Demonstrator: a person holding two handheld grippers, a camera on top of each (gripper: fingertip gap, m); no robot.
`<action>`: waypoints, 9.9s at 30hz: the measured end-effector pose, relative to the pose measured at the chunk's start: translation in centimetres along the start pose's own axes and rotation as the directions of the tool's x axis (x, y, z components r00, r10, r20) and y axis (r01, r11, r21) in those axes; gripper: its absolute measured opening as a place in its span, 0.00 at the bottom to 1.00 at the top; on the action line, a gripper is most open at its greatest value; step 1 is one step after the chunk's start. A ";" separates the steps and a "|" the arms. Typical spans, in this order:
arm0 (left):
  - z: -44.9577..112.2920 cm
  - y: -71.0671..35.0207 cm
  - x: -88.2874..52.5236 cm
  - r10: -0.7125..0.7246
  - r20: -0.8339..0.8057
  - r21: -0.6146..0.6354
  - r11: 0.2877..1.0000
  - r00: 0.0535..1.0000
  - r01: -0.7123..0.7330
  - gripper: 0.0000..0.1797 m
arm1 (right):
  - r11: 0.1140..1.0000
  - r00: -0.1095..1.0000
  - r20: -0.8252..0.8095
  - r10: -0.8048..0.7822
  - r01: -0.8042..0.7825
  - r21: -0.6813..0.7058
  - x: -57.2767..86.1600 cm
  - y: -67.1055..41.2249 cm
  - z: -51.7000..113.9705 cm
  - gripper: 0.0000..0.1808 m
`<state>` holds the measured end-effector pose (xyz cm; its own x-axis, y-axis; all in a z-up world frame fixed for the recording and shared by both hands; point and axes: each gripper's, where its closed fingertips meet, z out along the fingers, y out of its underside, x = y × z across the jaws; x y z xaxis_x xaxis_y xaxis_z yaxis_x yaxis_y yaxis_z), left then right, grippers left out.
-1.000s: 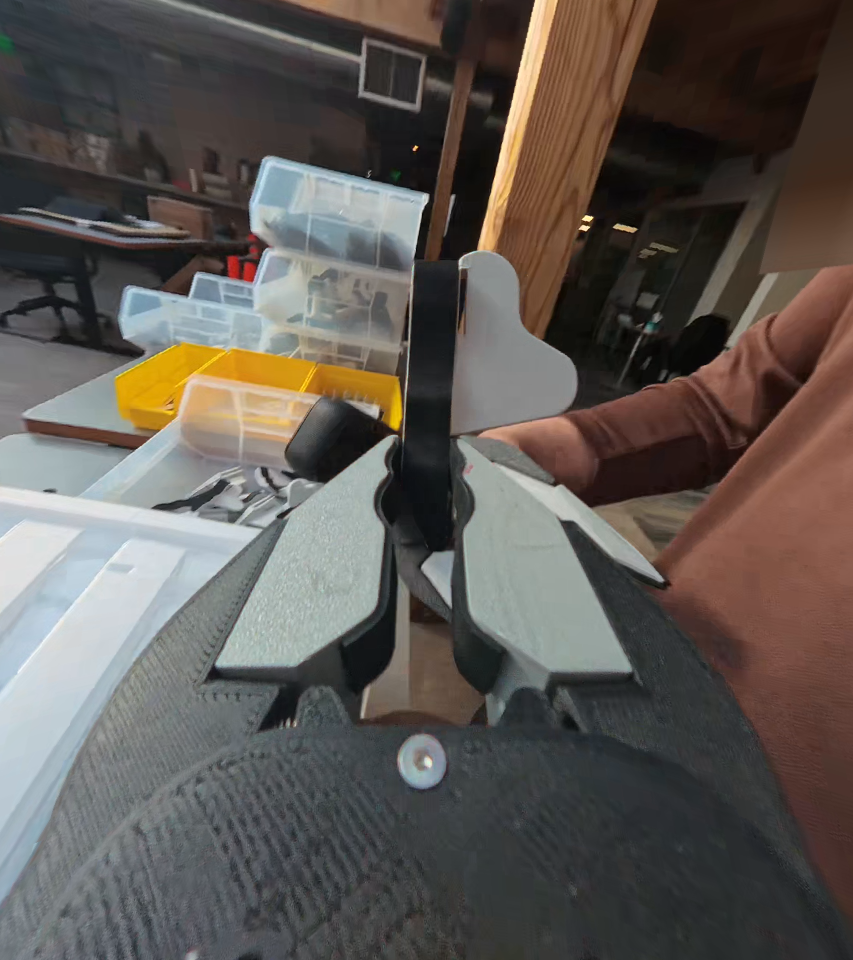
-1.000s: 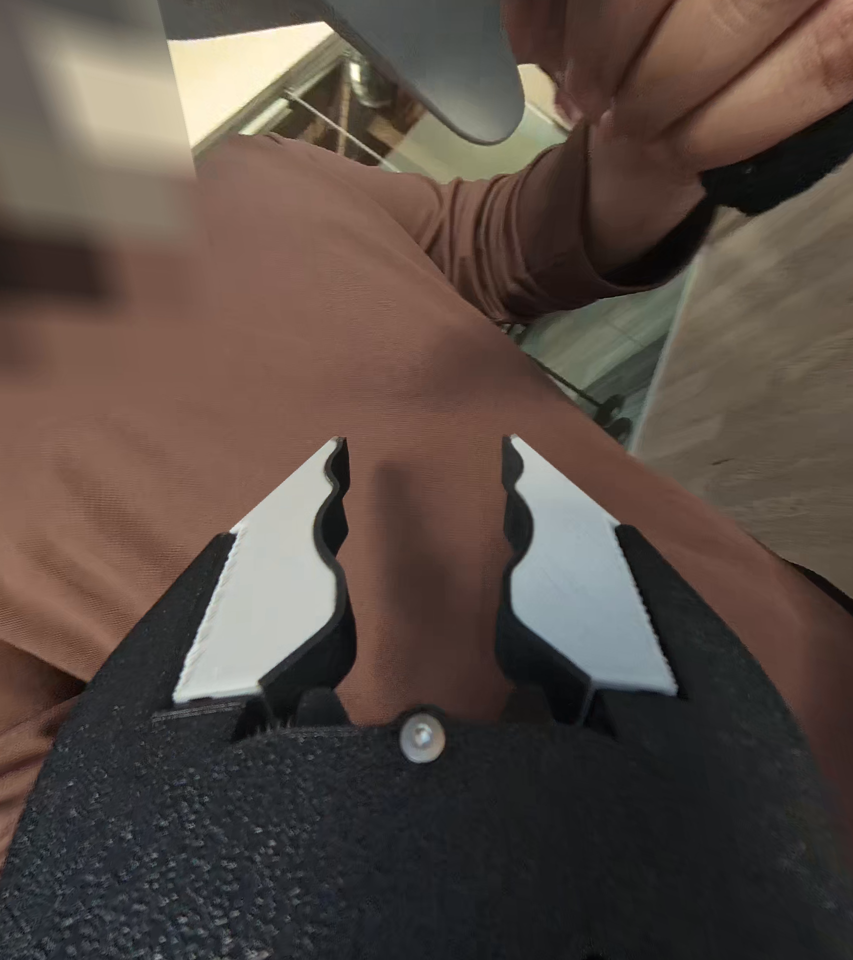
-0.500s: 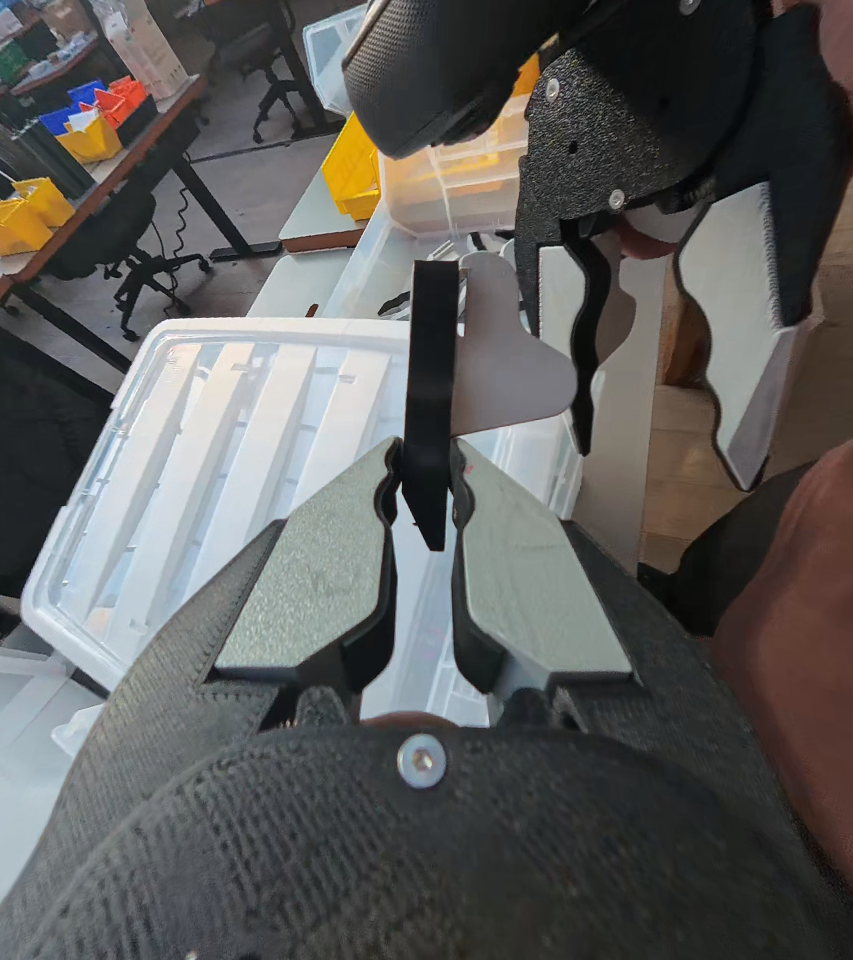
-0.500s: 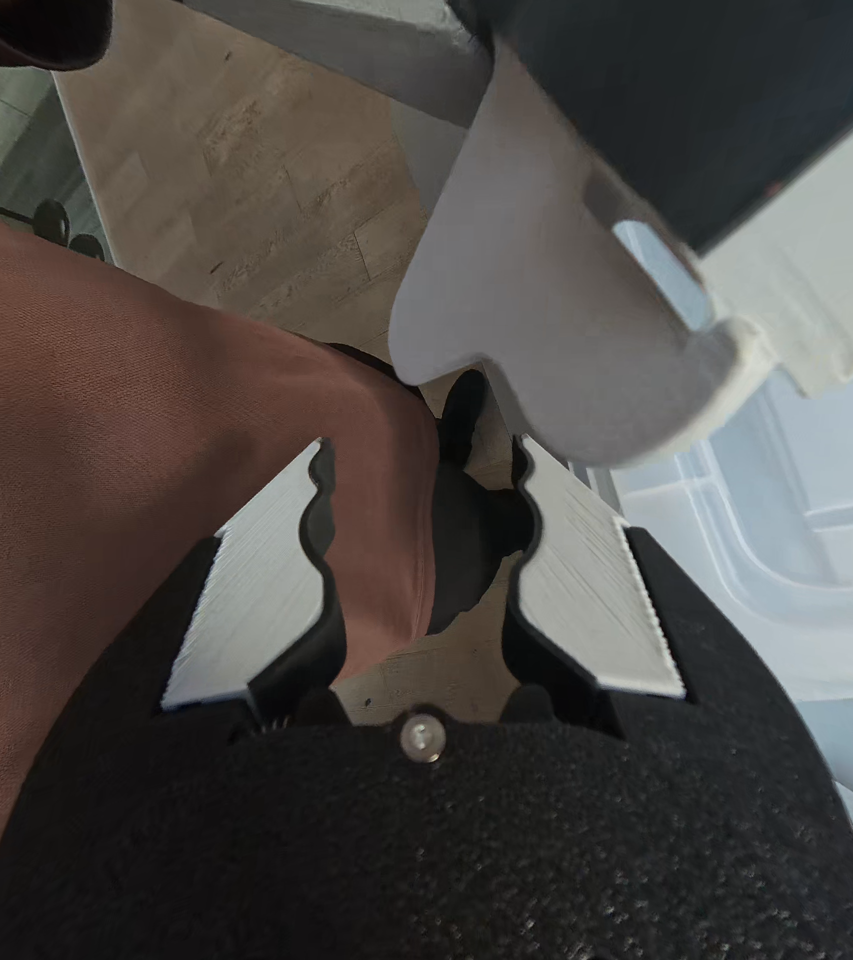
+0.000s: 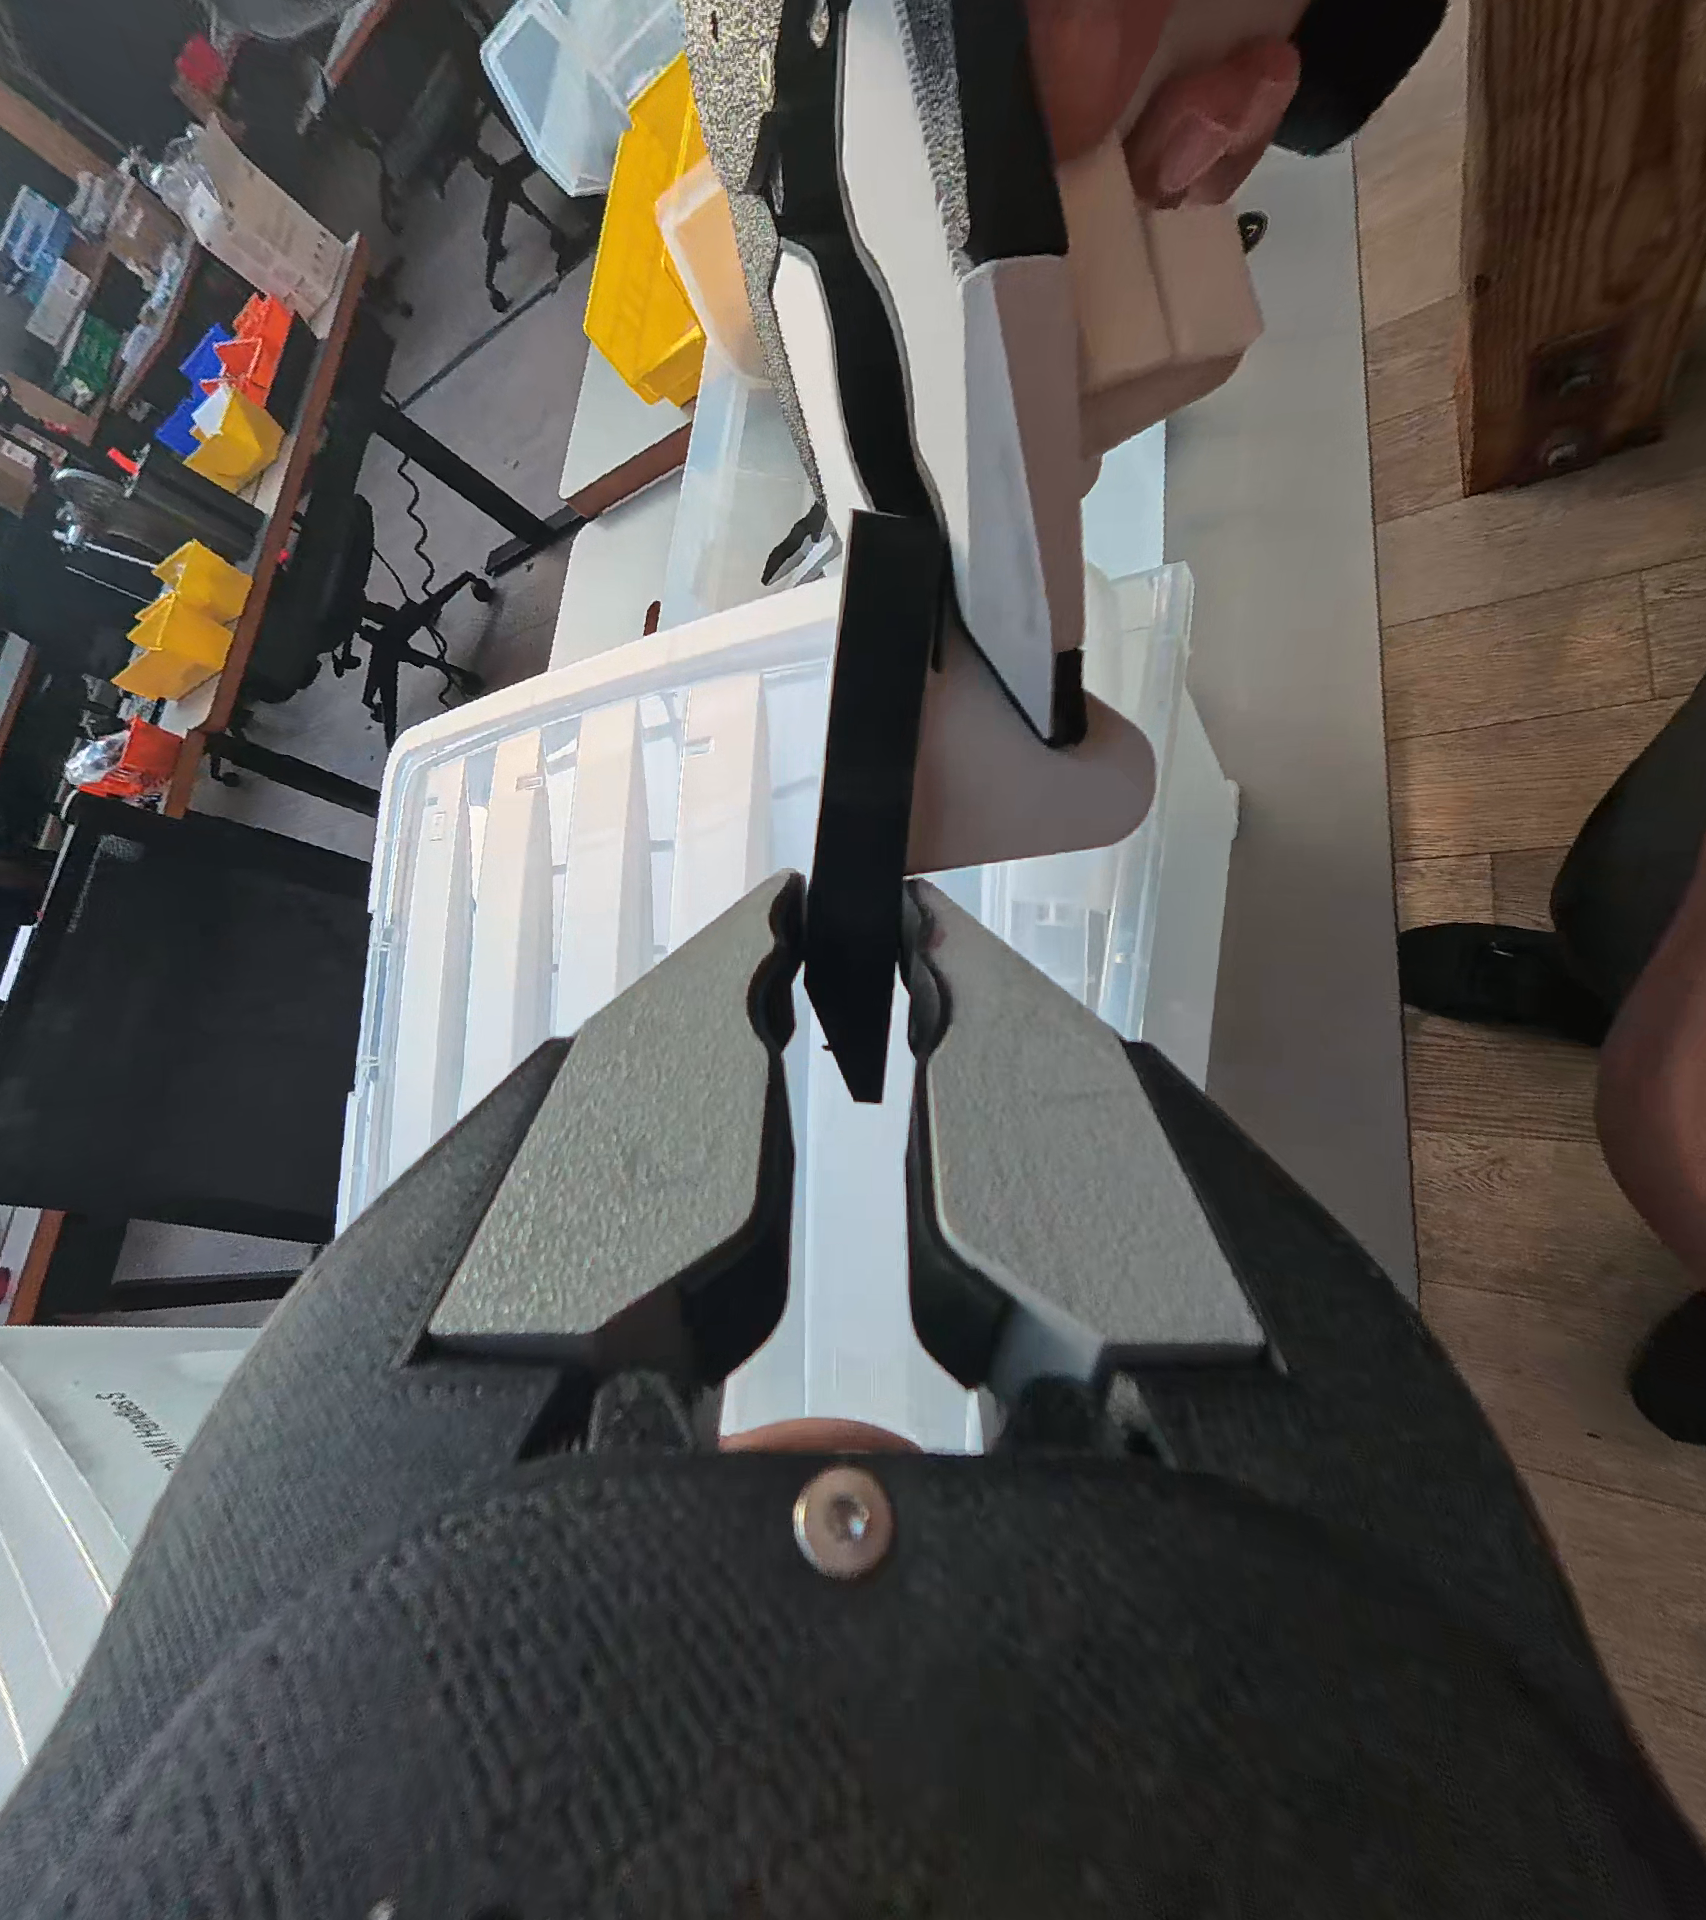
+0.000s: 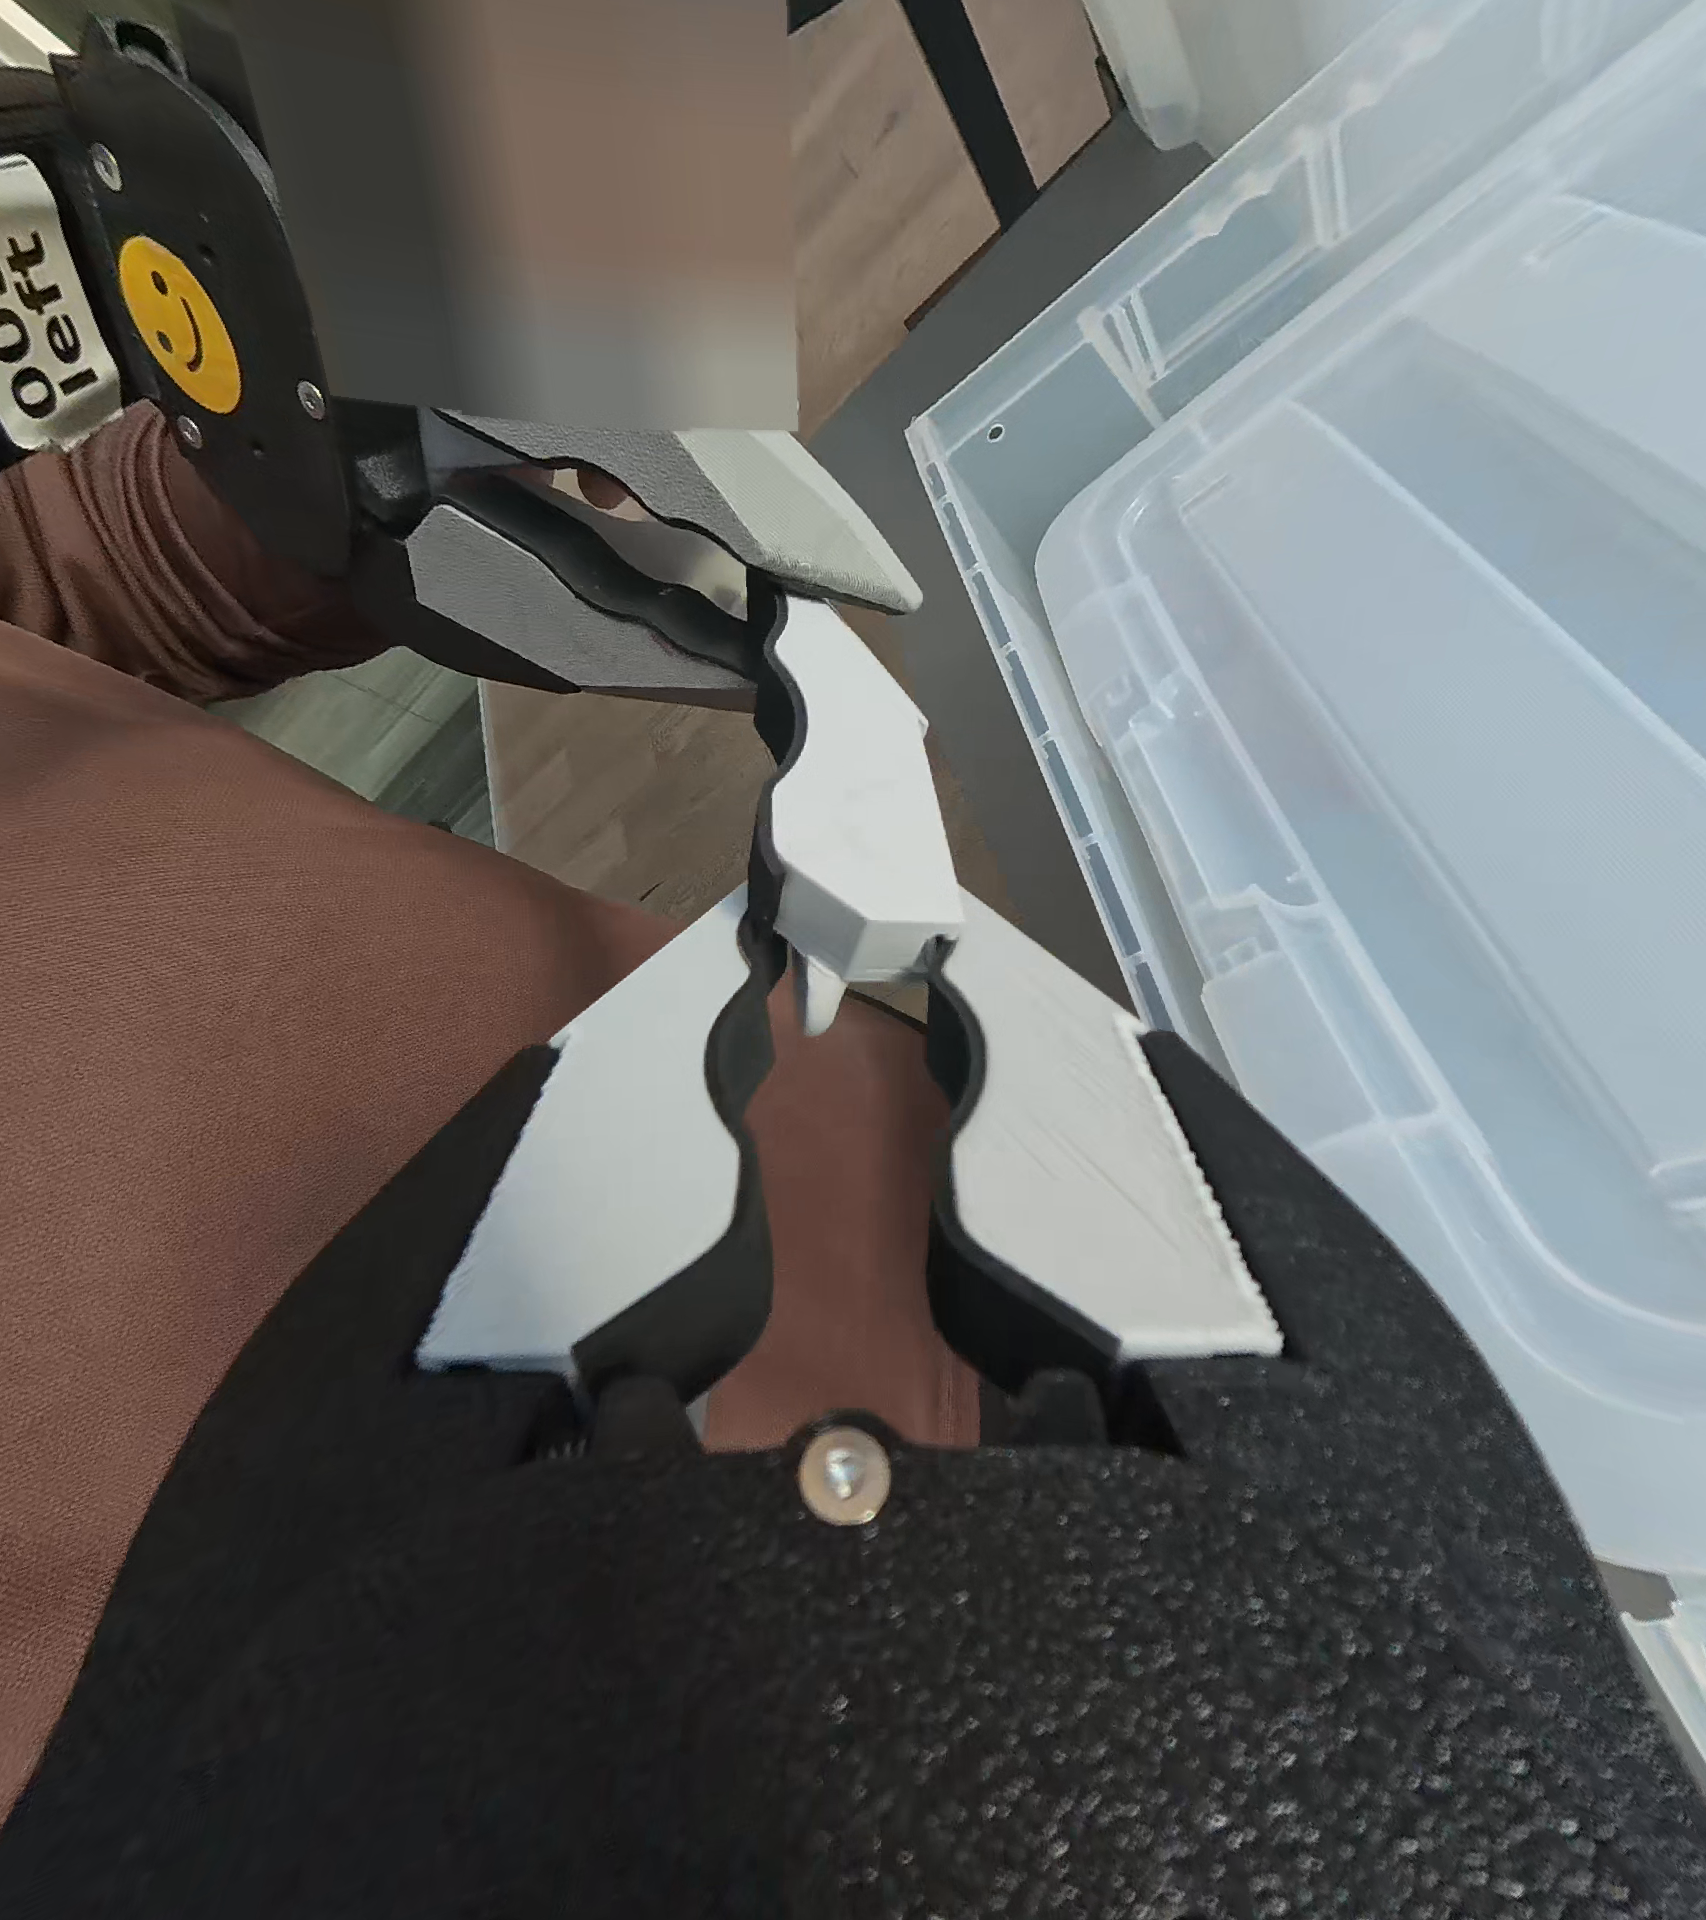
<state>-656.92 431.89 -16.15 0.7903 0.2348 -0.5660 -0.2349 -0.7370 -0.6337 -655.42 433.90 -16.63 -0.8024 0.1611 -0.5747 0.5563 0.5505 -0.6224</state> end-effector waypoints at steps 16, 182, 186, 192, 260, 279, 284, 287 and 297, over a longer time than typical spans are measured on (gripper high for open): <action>0.7 1.3 1.6 -0.245 -0.083 0.011 0.969 0.966 0.247 0.00 | 0.984 0.988 0.137 0.071 -0.091 0.151 -0.2 -1.8 -2.1 0.02; -1.7 -10.6 12.6 -0.494 -0.865 -0.079 -0.030 -0.084 0.996 0.61 | 0.929 0.661 -0.742 0.111 0.196 0.313 15.0 8.1 -21.2 0.34; 1.8 -12.1 11.4 -0.547 -0.834 -0.114 0.030 -0.080 0.993 0.56 | 0.936 0.702 -0.709 0.060 0.207 0.285 17.6 7.6 -21.9 0.21; 8.0 -14.1 7.0 -0.654 -0.749 -0.139 0.001 -0.105 0.990 0.54 | 0.856 0.695 -0.714 0.091 0.311 0.412 24.2 4.2 -37.0 0.17; 20.0 -13.9 4.5 -0.788 -0.508 -0.164 -0.307 -0.347 0.937 0.48 | 0.782 0.696 -0.633 0.338 -0.582 -0.222 56.4 25.9 -45.3 0.03; 20.4 -14.0 5.1 -0.771 -0.531 -0.181 -0.303 -0.352 0.936 0.48 | 0.829 0.724 -0.421 0.546 -0.541 0.145 53.1 20.9 -47.5 0.00; 20.7 -14.2 5.2 -0.769 -0.532 -0.195 -0.295 -0.353 0.935 0.48 | 0.796 0.669 -0.464 0.580 -0.586 0.150 53.7 23.2 -47.9 0.00; 20.8 -14.3 5.2 -0.770 -0.531 -0.199 -0.292 -0.353 0.935 0.47 | 0.796 0.716 -0.352 0.603 -0.566 0.214 52.5 21.1 -47.0 0.00; 21.3 -14.5 5.2 -0.776 -0.527 -0.209 -0.278 -0.347 0.938 0.47 | 0.766 0.700 -0.309 0.643 -0.583 0.273 52.9 21.6 -47.0 0.00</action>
<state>-661.47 457.26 -21.11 0.2057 0.1566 0.9660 0.9247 0.2921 -0.2442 -696.04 492.82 -35.46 -0.2711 0.7203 -0.6385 0.9523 0.1043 -0.2867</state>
